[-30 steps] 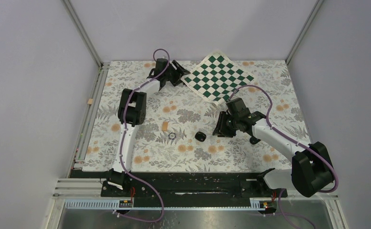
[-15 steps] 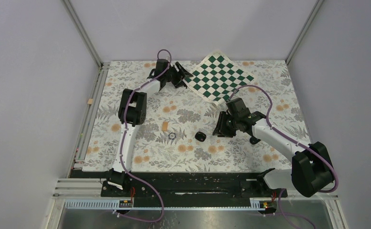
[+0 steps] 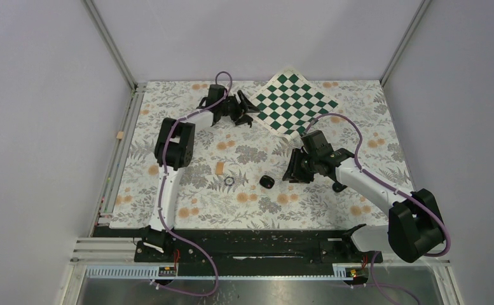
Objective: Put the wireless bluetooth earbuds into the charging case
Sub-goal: Move the left earbud to the center of the board.
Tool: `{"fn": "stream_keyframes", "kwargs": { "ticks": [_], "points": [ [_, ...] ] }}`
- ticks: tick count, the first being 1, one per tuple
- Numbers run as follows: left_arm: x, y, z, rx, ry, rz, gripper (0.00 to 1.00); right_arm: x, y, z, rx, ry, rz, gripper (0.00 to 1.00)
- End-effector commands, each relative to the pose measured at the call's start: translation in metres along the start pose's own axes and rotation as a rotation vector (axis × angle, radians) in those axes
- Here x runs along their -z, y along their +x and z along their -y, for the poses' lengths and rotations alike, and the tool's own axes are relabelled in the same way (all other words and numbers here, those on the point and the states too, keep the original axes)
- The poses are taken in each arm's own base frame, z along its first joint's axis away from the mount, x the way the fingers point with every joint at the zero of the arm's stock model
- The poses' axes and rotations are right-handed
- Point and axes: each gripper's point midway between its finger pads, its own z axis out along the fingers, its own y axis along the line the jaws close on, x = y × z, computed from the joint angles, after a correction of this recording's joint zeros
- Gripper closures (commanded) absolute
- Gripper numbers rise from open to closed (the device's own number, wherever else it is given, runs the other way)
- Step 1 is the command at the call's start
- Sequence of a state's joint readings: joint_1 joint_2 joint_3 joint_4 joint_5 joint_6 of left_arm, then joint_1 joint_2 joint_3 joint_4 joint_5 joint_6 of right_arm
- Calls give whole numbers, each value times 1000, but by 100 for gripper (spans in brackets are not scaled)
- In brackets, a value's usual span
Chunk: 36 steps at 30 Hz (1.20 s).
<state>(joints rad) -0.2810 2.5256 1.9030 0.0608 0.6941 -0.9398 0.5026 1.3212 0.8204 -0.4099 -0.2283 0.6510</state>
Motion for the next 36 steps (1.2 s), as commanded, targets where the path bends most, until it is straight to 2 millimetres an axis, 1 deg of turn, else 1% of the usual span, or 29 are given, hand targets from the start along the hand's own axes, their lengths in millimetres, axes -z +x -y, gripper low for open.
{"fn": "stream_keyframes", "kwargs": {
  "ticks": [1, 5, 9, 13, 17, 20, 23, 26, 29, 31, 32, 34, 36],
  "points": [
    [5, 40, -1, -8, -5, -86, 33, 7, -5, -4, 7, -20, 24, 61],
    [6, 65, 6, -14, 0, -150, 33, 9, -5, -2, 6, -12, 34, 61],
    [12, 99, 6, -8, -14, -192, 33, 14, -5, 0, 9, -5, 54, 61],
    [25, 119, 4, 35, -5, -195, 33, 20, -5, 1, 12, -3, 70, 61],
    [40, 142, -5, 62, -25, -221, 33, 27, -3, 1, 21, -8, 82, 61],
    [52, 154, 6, 33, -21, -226, 33, 30, 0, 5, 11, -7, 95, 61],
    [66, 154, 31, -42, -24, -214, 31, 32, 6, 6, -1, -24, 99, 61],
    [84, 138, 64, -146, -36, -162, 28, 32, 11, 2, 23, -65, 95, 61],
    [112, 122, 92, -243, -88, -100, 25, 28, 16, 2, 113, -43, 81, 59],
    [135, 115, 104, -279, -124, -58, 25, 23, 18, -1, 184, -11, 52, 58],
    [148, 112, 107, -281, -134, -40, 25, 19, 20, -6, 219, -10, 33, 58],
    [175, 111, 107, -261, -147, -11, 26, 11, 20, -21, 293, -17, 13, 57],
    [206, 111, 101, -243, -168, 36, 26, 0, 18, -26, 368, 23, -1, 51]
  ]
}}
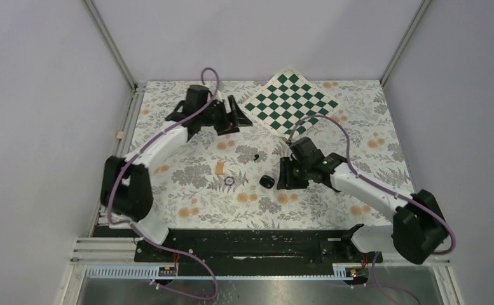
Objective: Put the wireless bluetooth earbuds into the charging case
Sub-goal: Move the left earbud to the center of the board, then pick up the left earbud from the center of the board.
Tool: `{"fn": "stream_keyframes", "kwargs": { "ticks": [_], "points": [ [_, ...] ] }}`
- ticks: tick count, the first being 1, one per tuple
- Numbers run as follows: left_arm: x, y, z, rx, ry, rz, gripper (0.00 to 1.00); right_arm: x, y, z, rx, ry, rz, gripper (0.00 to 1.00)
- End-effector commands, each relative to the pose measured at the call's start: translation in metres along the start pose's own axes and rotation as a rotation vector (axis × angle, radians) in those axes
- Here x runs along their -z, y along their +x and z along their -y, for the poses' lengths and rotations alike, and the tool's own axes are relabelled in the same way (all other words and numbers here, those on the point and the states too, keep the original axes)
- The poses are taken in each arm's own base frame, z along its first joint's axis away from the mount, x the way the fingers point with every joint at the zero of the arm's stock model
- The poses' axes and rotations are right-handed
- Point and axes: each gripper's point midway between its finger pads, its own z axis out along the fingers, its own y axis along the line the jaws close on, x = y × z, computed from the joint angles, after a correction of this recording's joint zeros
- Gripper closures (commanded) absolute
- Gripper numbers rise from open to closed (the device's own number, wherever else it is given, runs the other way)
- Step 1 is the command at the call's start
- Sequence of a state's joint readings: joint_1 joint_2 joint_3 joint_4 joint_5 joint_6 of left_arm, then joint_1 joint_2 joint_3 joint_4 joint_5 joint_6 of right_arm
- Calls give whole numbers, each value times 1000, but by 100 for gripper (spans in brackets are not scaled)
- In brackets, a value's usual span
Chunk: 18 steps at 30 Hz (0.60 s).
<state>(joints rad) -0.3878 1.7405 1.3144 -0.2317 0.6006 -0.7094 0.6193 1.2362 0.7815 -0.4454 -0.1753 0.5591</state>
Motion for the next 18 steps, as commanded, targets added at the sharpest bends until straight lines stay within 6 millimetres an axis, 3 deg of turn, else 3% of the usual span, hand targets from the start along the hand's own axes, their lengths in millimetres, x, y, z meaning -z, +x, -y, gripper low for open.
{"fn": "stream_keyframes", "kwargs": {
  "ticks": [1, 6, 9, 13, 18],
  "points": [
    [79, -2, -14, -15, -108, 135, 26, -14, -19, -18, 206, 52, 1, 48],
    [146, 23, -44, -14, -258, 253, 20, -33, -36, -10, 324, 150, -32, 30],
    [170, 35, -52, -13, -318, 304, 15, -44, -35, -10, 395, 186, -89, 25],
    [182, 39, -49, 1, -317, 337, 12, -61, -29, -8, 479, 224, -145, 22],
    [178, 41, -51, 32, -310, 324, 12, -77, -29, -7, 538, 265, -191, 20]
  ]
}}
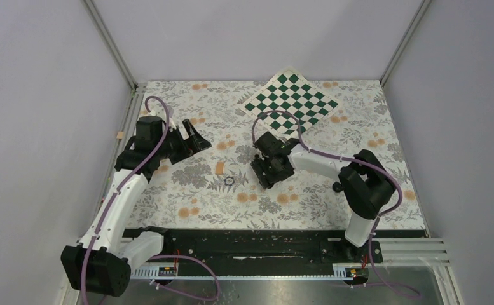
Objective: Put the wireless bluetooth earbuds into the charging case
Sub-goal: Pick up the left earbud from the center of the board.
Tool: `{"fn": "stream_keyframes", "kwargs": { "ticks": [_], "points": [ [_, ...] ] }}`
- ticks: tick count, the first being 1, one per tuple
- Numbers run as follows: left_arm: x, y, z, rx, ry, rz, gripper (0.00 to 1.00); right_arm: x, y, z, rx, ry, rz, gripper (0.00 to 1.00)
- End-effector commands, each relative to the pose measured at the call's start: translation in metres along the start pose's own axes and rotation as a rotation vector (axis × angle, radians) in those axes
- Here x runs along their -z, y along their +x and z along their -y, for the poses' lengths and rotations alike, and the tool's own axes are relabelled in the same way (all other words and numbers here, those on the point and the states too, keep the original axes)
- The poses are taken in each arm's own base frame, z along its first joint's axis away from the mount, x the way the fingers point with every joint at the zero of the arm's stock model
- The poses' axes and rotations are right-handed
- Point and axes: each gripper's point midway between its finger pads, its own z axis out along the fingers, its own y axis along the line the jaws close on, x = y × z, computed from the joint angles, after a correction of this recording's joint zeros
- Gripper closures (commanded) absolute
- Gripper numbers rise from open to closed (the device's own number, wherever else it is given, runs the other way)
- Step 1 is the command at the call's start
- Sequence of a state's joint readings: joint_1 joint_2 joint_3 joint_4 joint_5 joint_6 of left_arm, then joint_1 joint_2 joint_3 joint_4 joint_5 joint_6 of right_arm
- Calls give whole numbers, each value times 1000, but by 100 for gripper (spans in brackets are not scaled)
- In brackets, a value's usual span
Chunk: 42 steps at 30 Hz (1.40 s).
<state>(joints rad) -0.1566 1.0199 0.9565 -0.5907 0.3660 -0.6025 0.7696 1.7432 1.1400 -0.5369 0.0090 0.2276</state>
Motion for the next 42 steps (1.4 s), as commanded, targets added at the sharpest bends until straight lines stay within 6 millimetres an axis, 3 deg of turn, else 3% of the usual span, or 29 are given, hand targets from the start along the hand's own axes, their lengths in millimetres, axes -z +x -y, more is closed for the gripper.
{"fn": "stream_keyframes", "kwargs": {
  "ticks": [1, 5, 11, 17, 21, 23, 27, 32, 36, 39, 42],
  "points": [
    [-4, -1, -7, 22, -23, 3, 12, -4, -12, 2, 99, 56, -25, 20],
    [-9, 3, -7, 42, -16, -18, 12, -17, -16, 1, 125, 64, -60, 24],
    [-11, 6, -6, 51, -5, -36, 12, -24, -26, -5, 149, 42, -61, 41],
    [-11, 9, -5, 39, 11, -52, 12, -17, -26, -8, 150, 28, -57, 55],
    [-14, 14, 5, 25, 76, -86, 11, 10, -34, -18, 109, -27, 0, 58],
    [-15, 20, 15, 31, 150, -118, 11, 32, -41, -31, 69, -119, 71, 57],
    [-20, 35, 32, 61, 282, -173, 12, 80, -60, -52, -116, -443, 223, 56],
    [-14, 52, 67, 24, 474, -227, 12, 132, -88, -56, -414, -854, 405, 57],
    [-8, 78, 93, -111, 557, -287, 12, 152, -92, -69, -515, -1043, 406, 57],
    [-13, 89, 98, -157, 555, -281, 12, 158, -99, -73, -618, -1165, 386, 60],
    [-18, 88, 96, -180, 531, -221, 14, 165, -104, -74, -688, -1250, 391, 61]
  ]
}}
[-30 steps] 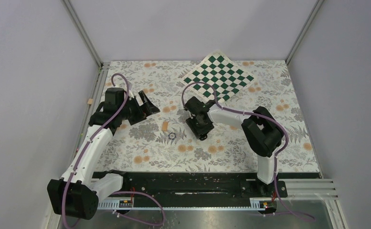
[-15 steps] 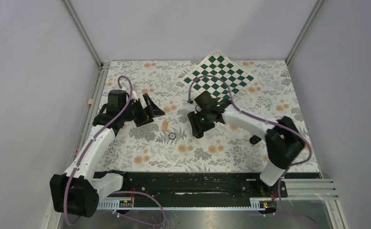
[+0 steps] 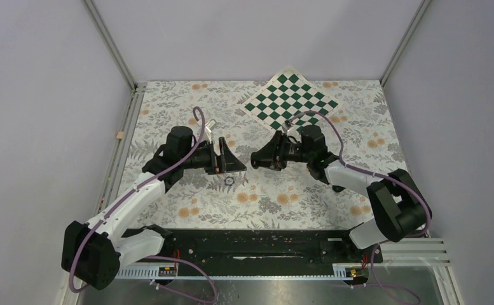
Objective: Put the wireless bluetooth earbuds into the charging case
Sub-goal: Pick up the left earbud from the center of the board, then pass from the right arm to the left
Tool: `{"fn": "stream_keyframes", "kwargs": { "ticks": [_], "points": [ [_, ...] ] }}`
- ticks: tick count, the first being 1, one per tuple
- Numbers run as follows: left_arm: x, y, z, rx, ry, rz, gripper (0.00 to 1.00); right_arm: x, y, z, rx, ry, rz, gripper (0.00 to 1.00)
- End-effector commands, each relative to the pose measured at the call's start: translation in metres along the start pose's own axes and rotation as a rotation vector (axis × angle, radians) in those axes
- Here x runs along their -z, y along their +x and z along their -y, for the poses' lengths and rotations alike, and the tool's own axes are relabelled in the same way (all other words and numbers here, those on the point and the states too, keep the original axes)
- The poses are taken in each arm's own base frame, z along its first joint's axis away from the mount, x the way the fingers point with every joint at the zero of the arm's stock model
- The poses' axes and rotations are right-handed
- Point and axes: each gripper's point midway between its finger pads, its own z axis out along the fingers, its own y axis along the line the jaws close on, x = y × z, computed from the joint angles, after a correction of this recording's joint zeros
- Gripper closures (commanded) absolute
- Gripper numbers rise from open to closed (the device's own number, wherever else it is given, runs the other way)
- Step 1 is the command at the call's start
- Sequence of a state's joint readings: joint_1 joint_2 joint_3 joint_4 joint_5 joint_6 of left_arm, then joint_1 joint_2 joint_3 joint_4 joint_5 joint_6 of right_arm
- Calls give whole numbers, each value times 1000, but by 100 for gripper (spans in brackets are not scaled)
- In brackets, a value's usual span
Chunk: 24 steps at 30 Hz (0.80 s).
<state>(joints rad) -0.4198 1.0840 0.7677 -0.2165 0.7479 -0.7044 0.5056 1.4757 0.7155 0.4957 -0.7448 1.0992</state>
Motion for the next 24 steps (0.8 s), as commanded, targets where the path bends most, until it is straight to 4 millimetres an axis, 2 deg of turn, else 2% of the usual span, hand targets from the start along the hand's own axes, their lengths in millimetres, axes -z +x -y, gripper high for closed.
{"fn": "stream_keyframes", "kwargs": {
  "ticks": [1, 7, 12, 17, 21, 24],
  "points": [
    [-2, -17, 6, -134, -3, 113, 15, 5, -5, -56, -92, -250, -6, 61],
    [-1, -21, -4, -233, -154, 151, 16, 7, -5, -42, -144, -141, 32, 62],
    [-10, -25, 15, -300, -161, 251, 19, 22, -9, -21, -149, 80, 135, 62],
    [-22, -28, 32, -299, -124, 298, 17, 31, -9, -24, -154, 140, 170, 67],
    [-34, -34, 47, -288, -67, 312, 17, 31, -6, -27, -149, 157, 165, 68],
    [-46, -36, 51, -291, -63, 303, 19, 30, -3, -30, -141, 161, 165, 67]
  ]
}}
